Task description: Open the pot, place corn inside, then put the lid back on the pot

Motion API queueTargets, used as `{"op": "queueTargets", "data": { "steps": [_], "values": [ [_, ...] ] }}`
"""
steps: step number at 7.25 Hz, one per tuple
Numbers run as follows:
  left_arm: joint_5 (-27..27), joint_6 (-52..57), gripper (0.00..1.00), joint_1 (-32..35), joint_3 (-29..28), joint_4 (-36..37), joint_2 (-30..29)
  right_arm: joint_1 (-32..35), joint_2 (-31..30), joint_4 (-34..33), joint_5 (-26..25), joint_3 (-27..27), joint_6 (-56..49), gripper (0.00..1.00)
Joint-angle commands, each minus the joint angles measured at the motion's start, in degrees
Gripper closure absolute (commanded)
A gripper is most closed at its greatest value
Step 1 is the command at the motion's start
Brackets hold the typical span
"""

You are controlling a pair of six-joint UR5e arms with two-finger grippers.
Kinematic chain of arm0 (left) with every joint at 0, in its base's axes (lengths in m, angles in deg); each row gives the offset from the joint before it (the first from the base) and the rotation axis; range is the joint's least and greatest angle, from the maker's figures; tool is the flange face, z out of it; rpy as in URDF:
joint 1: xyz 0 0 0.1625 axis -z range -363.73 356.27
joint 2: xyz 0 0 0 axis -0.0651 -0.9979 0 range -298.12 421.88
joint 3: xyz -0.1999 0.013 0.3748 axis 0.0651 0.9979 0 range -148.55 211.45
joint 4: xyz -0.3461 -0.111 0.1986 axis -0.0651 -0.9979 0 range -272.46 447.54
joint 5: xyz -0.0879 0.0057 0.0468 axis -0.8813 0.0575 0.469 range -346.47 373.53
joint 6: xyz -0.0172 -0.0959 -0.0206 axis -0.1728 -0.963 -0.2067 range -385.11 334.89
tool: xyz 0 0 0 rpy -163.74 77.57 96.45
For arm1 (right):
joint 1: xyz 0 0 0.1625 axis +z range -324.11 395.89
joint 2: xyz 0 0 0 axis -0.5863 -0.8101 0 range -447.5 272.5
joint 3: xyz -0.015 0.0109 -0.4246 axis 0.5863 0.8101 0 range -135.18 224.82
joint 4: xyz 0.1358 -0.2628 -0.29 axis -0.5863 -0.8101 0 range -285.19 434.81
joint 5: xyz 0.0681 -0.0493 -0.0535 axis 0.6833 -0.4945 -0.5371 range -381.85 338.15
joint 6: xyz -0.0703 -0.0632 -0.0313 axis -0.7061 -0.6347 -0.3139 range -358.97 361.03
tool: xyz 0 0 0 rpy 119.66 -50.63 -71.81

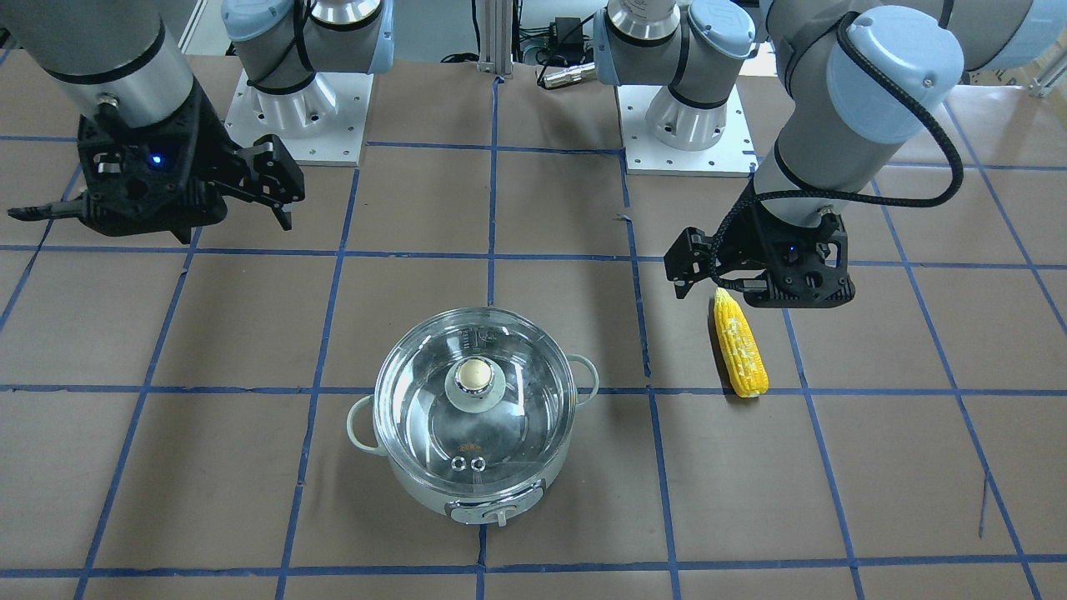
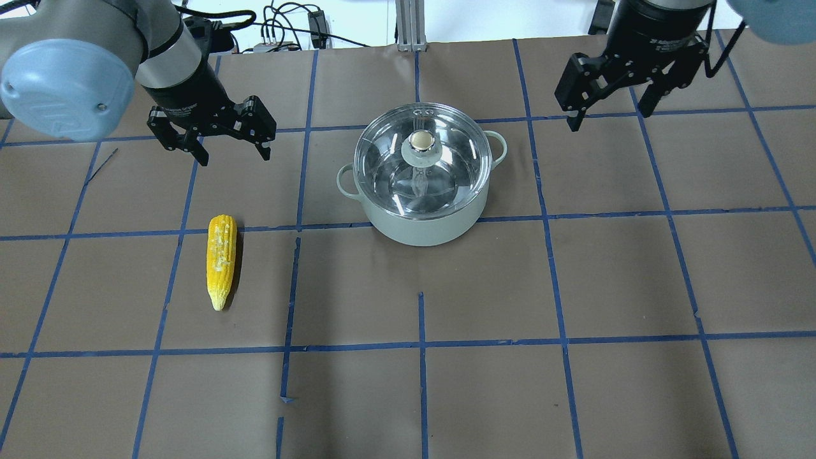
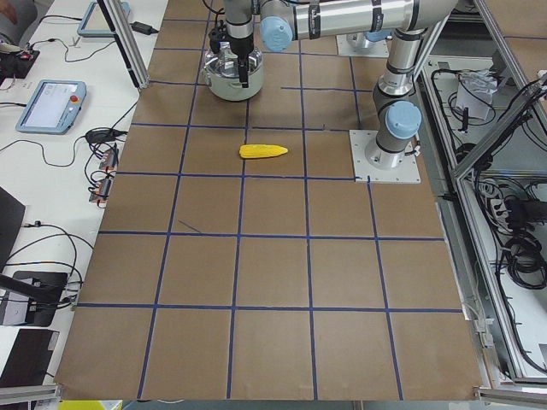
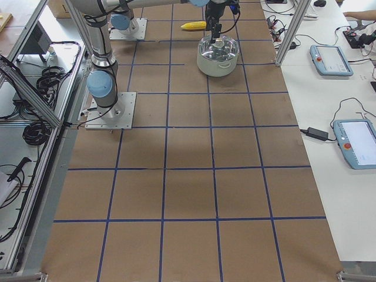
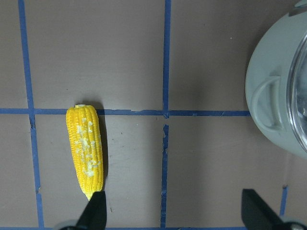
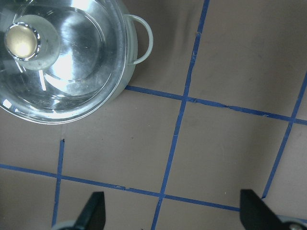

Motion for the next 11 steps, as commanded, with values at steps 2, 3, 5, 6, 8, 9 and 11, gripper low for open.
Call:
{"op": "queueTargets", "data": {
  "steps": [2, 3, 5, 6, 8, 9, 11],
  "values": [
    [-0.1, 0.0, 0.00, -0.3, -0.1, 0.1, 0.0, -0.3, 0.1, -1.5, -0.2, -1.4, 3.5, 0.01],
    [-0.1, 0.1, 0.00, -0.4, 0.0, 0.1, 0.0, -0.5, 0.1, -1.9, -0.2, -1.6, 3.7, 0.01],
    [0.2, 7.5, 0.00, -0.8, 1.2, 0.2, 0.5, -0.8, 0.1, -1.7, -0.2, -1.6, 3.6, 0.01],
    [0.1, 7.7, 0.00, -0.9, 1.0, 0.3, 0.7, -0.7, 0.1, -1.6, -0.2, -1.6, 3.8, 0.01],
    [0.2, 8.0, 0.00, -1.1, 1.3, 1.2, 0.6, -0.8, 0.1, -2.0, -0.1, -1.8, 3.7, 0.01],
    [0.2, 8.7, 0.00, -1.7, 1.4, 2.3, 0.4, -0.7, 0.2, -2.1, 0.2, -1.4, 3.1, 0.00],
    [0.1, 12.0, 0.00, -5.7, 2.0, 3.3, 0.5, -1.0, 0.7, -3.6, 0.2, -0.4, 3.3, 0.00]
  ]
}}
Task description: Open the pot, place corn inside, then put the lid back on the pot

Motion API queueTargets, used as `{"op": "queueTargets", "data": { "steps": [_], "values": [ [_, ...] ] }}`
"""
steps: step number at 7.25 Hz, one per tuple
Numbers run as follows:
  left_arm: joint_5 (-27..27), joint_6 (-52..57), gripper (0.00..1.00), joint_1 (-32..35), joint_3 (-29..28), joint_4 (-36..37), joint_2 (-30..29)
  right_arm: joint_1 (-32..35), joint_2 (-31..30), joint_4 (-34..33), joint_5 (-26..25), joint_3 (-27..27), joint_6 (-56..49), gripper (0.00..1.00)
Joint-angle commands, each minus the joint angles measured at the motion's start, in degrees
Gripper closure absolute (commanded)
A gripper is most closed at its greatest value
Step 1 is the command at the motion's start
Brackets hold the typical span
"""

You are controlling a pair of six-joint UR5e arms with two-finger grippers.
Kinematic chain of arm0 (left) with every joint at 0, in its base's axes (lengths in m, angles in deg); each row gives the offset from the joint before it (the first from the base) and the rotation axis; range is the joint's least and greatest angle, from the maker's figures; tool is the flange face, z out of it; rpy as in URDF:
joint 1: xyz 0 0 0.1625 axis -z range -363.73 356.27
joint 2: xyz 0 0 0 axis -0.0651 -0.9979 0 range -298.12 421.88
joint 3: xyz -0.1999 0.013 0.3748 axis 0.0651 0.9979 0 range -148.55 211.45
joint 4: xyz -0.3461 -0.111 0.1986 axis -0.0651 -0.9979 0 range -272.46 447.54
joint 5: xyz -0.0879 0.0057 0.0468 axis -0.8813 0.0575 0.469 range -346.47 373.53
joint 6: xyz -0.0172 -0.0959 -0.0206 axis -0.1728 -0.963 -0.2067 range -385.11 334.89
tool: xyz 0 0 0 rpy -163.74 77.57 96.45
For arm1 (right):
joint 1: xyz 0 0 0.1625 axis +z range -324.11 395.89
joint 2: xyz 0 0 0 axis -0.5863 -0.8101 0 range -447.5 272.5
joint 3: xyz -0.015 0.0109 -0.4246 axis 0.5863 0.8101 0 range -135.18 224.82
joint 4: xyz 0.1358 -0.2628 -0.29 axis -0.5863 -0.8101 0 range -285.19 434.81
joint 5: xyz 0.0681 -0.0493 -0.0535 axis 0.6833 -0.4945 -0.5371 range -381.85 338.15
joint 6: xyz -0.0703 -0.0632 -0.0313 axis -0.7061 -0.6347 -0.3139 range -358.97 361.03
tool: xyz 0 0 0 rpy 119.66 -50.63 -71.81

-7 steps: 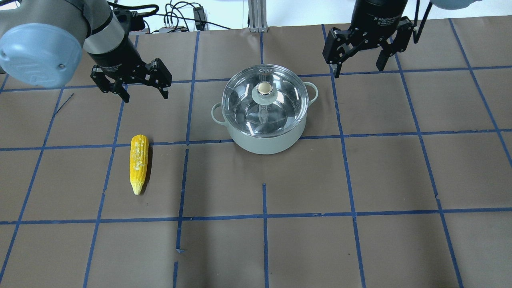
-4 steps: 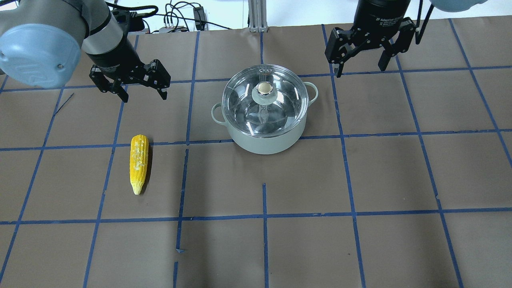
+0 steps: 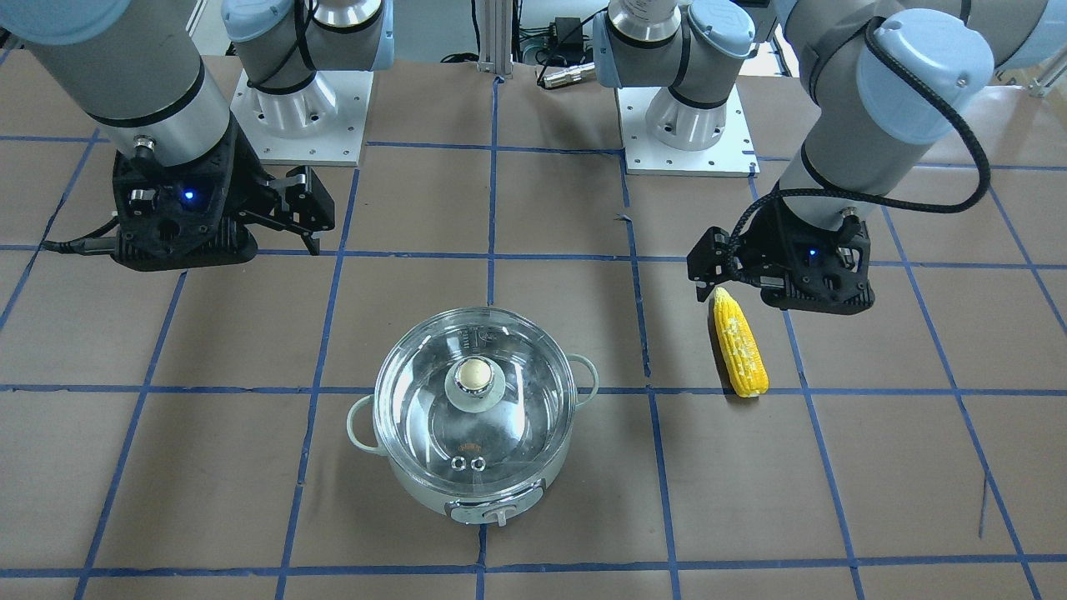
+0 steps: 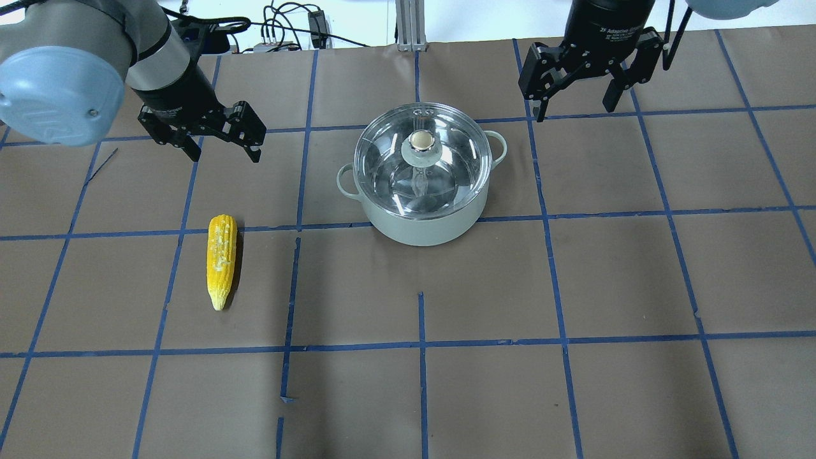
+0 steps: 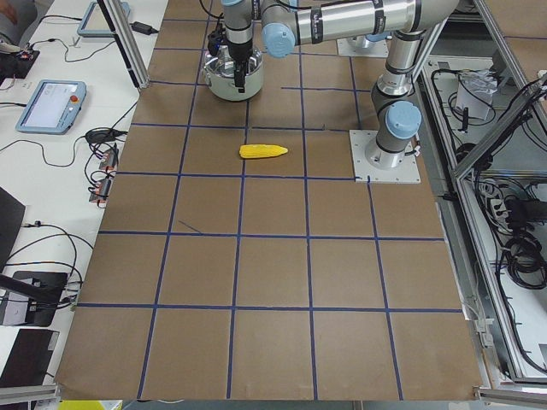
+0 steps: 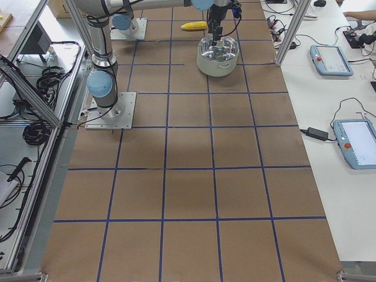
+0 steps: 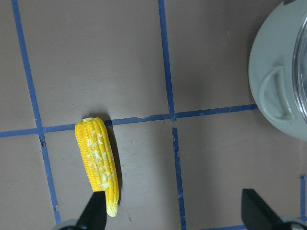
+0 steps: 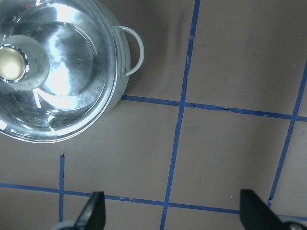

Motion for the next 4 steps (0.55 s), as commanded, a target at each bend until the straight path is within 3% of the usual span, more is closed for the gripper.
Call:
{"op": "queueTargets", "data": {
  "steps": [1, 4],
  "values": [
    [0.1, 5.2, 0.00, -4.6, 1.5, 0.4, 0.2, 0.1, -0.1, -0.9, 0.4, 0.4, 0.6, 0.00],
    [0.0, 13.3, 0.00, -11.3, 6.2, 3.7, -0.5, 1.3, 0.6, -3.0, 1.2, 0.4, 1.1, 0.00]
  ]
}}
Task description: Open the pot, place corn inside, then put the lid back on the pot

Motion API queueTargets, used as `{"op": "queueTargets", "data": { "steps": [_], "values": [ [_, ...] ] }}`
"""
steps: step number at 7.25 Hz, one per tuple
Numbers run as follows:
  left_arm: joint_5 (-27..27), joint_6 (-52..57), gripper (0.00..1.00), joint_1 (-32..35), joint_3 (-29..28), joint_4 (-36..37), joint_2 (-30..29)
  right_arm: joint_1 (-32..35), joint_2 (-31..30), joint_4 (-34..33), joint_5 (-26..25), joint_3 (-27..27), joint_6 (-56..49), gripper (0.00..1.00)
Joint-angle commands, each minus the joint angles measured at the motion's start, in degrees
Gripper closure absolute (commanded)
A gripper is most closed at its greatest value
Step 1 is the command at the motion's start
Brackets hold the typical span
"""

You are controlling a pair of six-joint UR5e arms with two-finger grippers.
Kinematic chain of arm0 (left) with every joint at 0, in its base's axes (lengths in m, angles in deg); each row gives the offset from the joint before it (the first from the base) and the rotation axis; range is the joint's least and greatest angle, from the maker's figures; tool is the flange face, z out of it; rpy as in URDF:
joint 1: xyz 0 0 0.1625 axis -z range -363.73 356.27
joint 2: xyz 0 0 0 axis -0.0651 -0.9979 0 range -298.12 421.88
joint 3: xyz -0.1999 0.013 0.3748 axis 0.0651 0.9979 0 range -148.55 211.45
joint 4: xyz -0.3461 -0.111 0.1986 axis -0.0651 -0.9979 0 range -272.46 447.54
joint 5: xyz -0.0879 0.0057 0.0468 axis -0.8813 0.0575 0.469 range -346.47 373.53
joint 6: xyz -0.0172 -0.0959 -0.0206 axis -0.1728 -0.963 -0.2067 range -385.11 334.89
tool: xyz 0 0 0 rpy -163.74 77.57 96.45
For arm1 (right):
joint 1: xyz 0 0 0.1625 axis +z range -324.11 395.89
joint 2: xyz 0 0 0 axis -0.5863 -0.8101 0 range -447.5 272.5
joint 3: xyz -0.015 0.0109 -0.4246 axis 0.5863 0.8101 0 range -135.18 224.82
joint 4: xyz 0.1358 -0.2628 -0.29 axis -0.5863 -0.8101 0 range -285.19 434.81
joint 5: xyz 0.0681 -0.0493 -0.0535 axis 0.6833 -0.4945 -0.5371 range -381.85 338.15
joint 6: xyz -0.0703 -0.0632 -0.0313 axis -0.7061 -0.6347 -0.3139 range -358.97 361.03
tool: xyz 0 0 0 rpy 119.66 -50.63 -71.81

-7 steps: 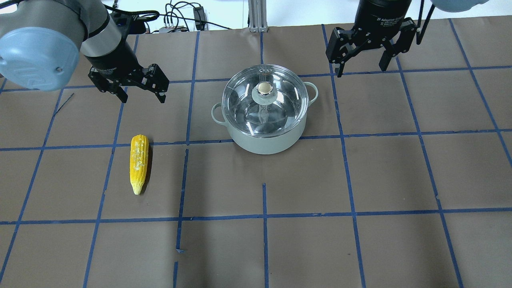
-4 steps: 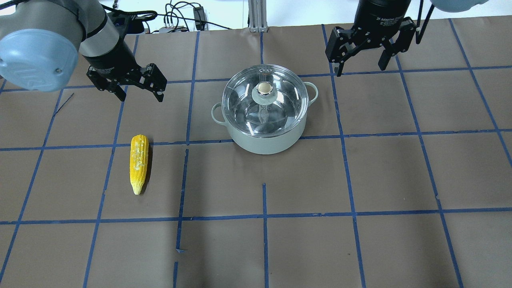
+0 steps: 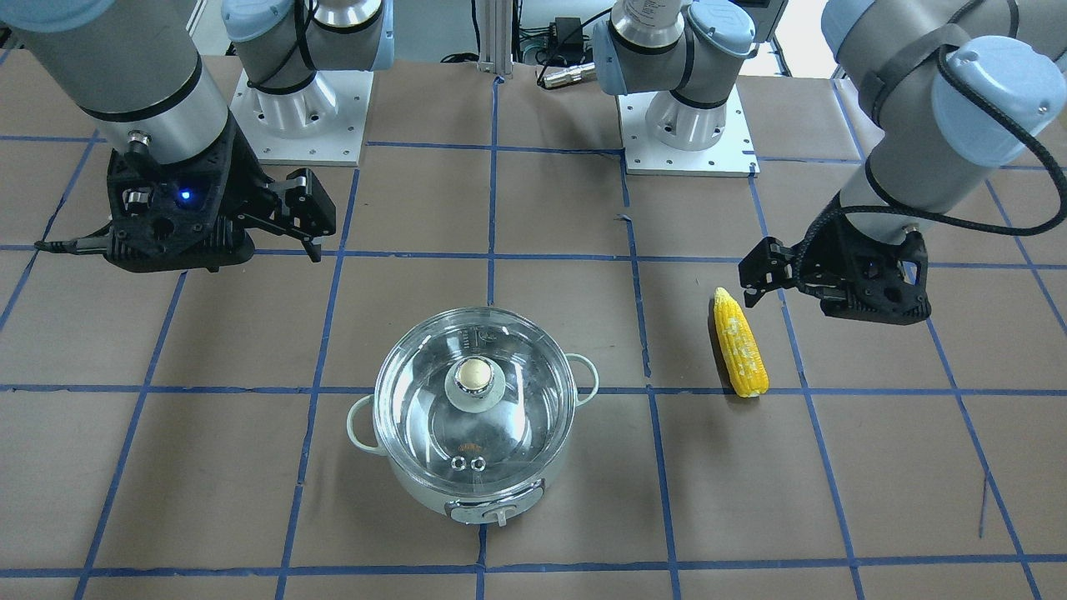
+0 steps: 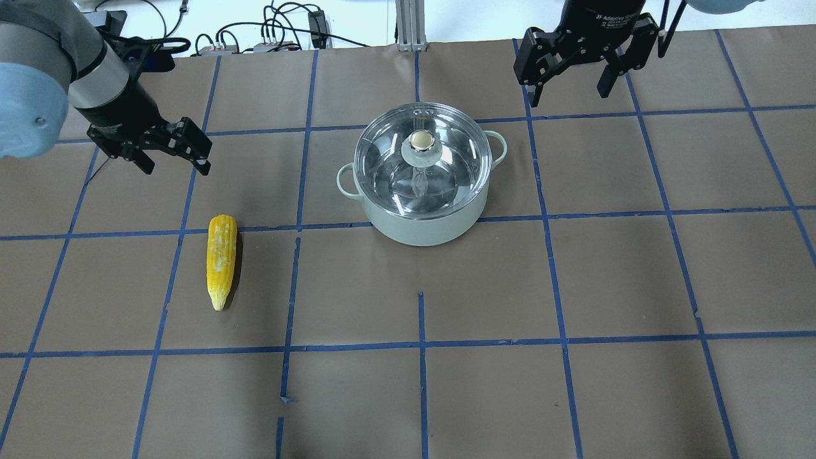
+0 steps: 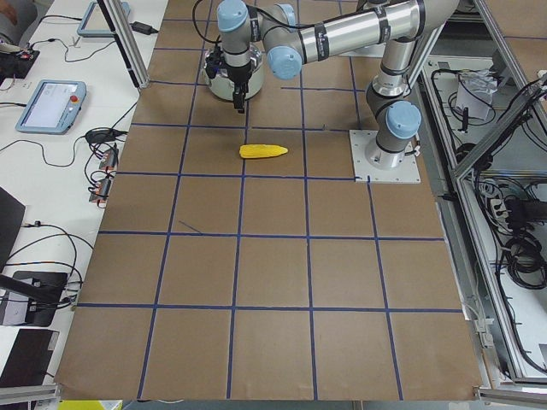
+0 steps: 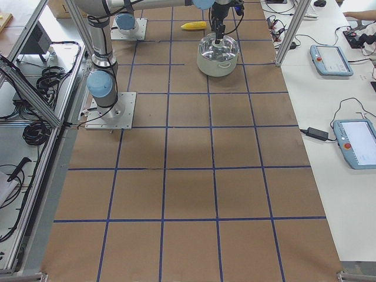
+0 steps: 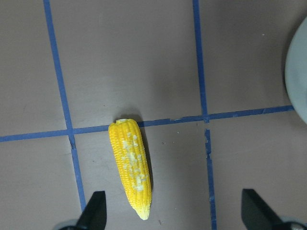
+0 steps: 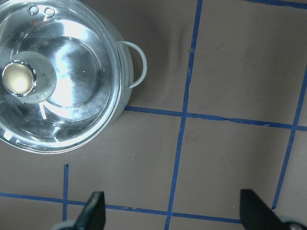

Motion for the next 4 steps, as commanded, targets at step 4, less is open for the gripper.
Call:
{"op": "queueTargets", "data": {
  "steps": [4],
  "values": [
    [0.0, 5.4, 0.00, -6.1, 13.3, 18.3, -2.3, 9.1, 7.9, -4.3, 1.3, 4.0, 9.6, 0.00]
  ]
}}
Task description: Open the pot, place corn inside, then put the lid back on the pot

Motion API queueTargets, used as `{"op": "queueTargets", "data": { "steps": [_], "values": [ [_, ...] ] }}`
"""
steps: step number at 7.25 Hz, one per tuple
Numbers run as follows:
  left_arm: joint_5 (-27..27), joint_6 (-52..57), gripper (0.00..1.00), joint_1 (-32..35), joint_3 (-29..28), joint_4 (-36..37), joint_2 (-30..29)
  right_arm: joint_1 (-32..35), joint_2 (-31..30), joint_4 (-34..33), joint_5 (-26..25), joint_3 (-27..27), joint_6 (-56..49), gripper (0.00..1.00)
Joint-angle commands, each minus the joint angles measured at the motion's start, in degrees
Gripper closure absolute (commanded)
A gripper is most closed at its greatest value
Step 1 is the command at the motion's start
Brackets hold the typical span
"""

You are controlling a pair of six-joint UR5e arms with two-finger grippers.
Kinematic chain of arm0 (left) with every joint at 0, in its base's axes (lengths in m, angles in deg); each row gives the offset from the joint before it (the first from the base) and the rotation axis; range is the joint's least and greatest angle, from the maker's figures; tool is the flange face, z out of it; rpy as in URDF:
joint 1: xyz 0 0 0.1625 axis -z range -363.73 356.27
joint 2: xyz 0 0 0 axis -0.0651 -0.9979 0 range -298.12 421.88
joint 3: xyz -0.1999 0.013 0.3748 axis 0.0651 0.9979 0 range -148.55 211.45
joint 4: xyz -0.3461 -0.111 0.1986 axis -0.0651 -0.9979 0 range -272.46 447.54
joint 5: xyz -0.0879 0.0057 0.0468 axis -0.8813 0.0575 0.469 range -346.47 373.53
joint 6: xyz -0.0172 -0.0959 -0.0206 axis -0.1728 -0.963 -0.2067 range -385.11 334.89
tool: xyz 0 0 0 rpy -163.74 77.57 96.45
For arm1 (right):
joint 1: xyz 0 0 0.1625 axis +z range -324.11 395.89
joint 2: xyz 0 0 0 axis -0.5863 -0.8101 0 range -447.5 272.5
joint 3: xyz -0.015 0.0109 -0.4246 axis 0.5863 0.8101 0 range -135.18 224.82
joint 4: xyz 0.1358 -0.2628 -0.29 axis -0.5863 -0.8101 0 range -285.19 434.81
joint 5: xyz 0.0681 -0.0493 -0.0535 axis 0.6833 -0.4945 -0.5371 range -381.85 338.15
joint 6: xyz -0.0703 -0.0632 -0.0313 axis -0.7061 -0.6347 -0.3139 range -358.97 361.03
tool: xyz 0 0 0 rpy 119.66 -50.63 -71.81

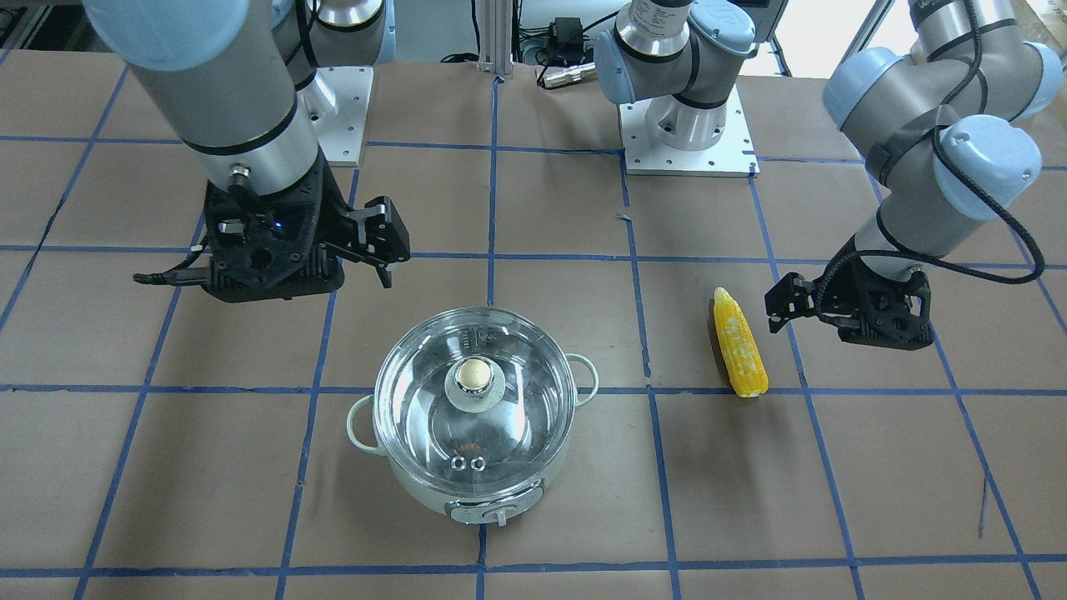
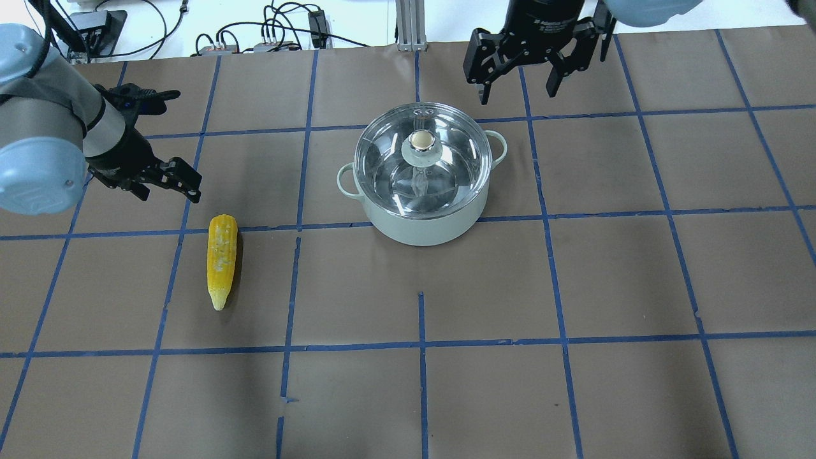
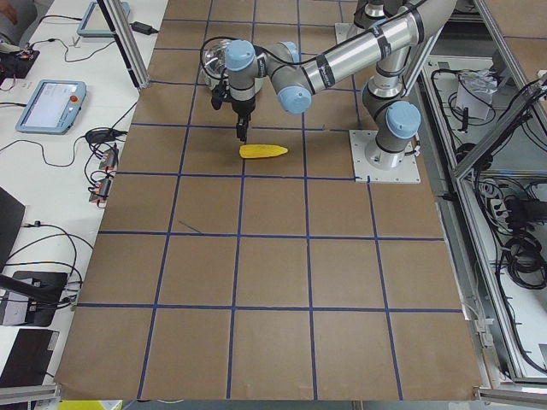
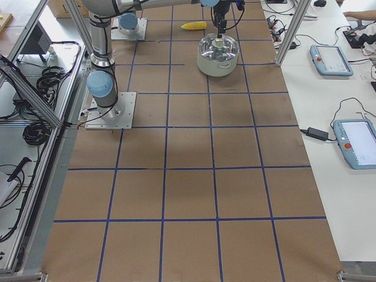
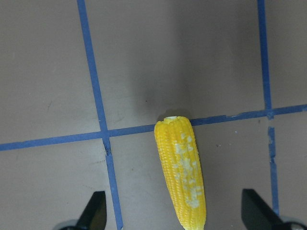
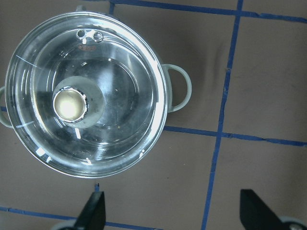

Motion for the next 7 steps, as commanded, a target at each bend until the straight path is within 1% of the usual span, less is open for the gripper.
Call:
{"op": "queueTargets", "data": {
  "steps": [1, 2, 3, 4, 5, 6, 7],
  "values": [
    [-0.2, 3.9, 0.00, -4.1, 2.0, 3.8, -2.7, 3.6, 4.9, -3.2, -0.6, 1.2, 3.1, 0.00],
    [-0.2, 4.5, 0.00, -5.4, 2.1, 5.4, -4.5, 3.9, 7.3, -4.2, -0.3, 1.9, 3.1, 0.00],
    [-0.1, 2.6, 0.00, -4.9, 2.0, 5.6, -5.1, 5.5, 9.0, -4.2, -0.6, 4.1, 3.9, 0.00],
    [0.0, -4.7, 0.00, -3.5, 2.0, 4.7, -3.6, 9.0, 10.7, -4.3, -3.6, 5.2, 6.4, 0.00],
    [0.3, -12.2, 0.00, -0.7, 2.0, 4.5, -3.2, 10.0, 12.7, -7.3, -8.6, 5.1, 6.8, 0.00],
    [2.3, -18.9, 0.00, 3.3, 1.8, 5.2, -4.1, 10.0, 13.6, -8.8, -8.0, 4.2, 6.6, 0.00],
    [3.0, -22.5, 0.00, 6.6, 1.4, 5.7, -4.8, 10.4, 13.9, -8.3, -7.9, 4.1, 7.7, 0.00]
  ]
}}
